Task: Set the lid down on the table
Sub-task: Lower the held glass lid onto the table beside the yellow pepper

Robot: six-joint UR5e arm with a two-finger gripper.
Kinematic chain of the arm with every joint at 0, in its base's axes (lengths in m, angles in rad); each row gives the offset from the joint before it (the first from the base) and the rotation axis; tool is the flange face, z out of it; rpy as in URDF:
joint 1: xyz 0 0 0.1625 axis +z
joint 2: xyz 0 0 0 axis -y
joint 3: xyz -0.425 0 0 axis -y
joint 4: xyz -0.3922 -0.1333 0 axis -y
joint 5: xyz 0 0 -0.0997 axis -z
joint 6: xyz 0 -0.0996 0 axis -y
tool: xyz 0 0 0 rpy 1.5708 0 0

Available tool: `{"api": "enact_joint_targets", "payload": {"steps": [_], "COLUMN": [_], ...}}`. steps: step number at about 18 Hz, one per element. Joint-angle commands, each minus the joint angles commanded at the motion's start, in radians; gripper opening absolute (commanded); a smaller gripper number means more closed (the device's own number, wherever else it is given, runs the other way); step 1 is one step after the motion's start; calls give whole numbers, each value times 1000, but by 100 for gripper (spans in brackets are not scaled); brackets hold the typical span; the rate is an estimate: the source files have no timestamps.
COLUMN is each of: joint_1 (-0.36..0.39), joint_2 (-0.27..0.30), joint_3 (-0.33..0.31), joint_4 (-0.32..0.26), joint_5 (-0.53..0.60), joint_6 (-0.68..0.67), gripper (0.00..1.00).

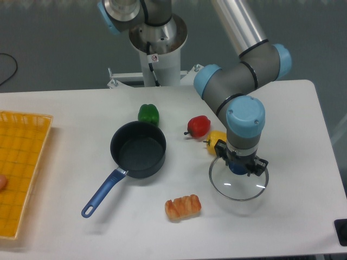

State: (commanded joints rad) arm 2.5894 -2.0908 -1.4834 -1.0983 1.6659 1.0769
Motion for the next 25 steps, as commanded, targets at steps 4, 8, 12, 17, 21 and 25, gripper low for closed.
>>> {"api": "enact_joint_targets", "payload": {"steps": [4, 8, 12, 17, 21, 25], "joint_1": [0, 0, -2, -2, -2, -2], "joint_2": [-15, -21, -29, -43, -45, -51], "joint_3": [-2, -6, -8, -12, -15, -15], "joint_4": [0, 0, 0, -12, -43, -52], "joint_5": [2, 2, 2, 0, 0, 0], "joint_6": [-3, -6, -29, -83, -94, -101], "gripper": [41, 41, 41, 41, 41, 41]}}
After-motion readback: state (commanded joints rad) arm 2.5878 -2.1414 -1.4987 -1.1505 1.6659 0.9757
